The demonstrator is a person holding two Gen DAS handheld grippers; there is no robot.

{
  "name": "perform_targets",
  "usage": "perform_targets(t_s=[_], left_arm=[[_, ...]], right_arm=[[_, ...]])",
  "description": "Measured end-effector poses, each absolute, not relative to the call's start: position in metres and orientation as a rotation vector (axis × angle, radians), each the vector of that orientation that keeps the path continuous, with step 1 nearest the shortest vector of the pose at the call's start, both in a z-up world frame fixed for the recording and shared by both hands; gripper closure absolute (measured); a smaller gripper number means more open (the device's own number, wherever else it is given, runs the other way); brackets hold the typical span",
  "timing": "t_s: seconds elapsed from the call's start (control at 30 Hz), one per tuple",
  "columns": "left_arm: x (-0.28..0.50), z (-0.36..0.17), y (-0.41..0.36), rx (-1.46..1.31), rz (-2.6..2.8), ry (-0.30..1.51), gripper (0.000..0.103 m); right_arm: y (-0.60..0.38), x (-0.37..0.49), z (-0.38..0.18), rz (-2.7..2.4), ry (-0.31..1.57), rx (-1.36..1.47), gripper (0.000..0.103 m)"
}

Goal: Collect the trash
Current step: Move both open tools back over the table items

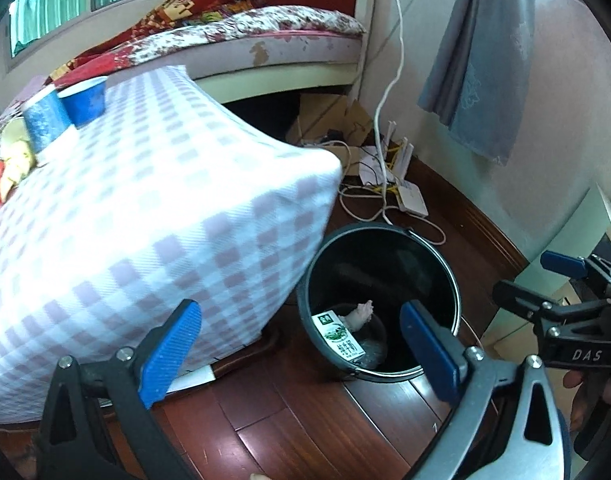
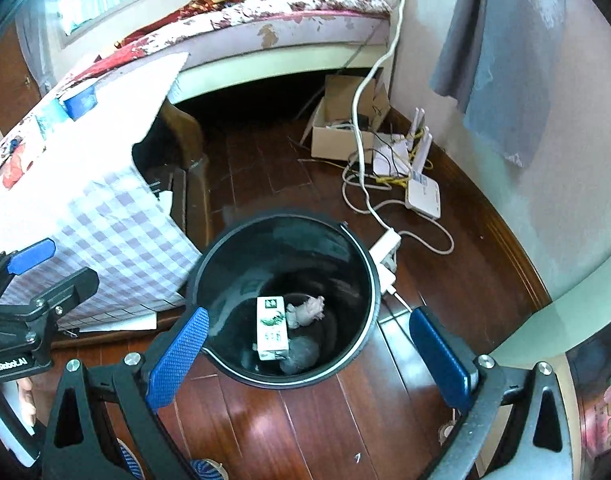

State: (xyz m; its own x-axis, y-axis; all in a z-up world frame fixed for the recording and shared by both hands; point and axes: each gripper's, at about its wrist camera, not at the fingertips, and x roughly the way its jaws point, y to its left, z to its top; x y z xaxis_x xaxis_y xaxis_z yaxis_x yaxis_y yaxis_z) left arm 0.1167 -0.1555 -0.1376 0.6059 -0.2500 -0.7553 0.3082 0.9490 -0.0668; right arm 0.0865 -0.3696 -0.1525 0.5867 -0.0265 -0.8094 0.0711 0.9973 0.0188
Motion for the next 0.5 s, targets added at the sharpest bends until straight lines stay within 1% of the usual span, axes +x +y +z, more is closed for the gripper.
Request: perform_targets(t_s=[0.23, 0.5], left_arm=[[0.114, -0.12, -0.127, 0.042, -0.272, 0.825, 0.003], [0.114, -0.102, -0.073, -0.011, -0.185, 0.783, 0.003]], right_arm=[[-0.338, 0.089, -0.125, -0.017, 0.89, 0.018, 0.001], [-0.292, 0.106, -0.1, 0.055, 0.85, 0.009, 0.001]])
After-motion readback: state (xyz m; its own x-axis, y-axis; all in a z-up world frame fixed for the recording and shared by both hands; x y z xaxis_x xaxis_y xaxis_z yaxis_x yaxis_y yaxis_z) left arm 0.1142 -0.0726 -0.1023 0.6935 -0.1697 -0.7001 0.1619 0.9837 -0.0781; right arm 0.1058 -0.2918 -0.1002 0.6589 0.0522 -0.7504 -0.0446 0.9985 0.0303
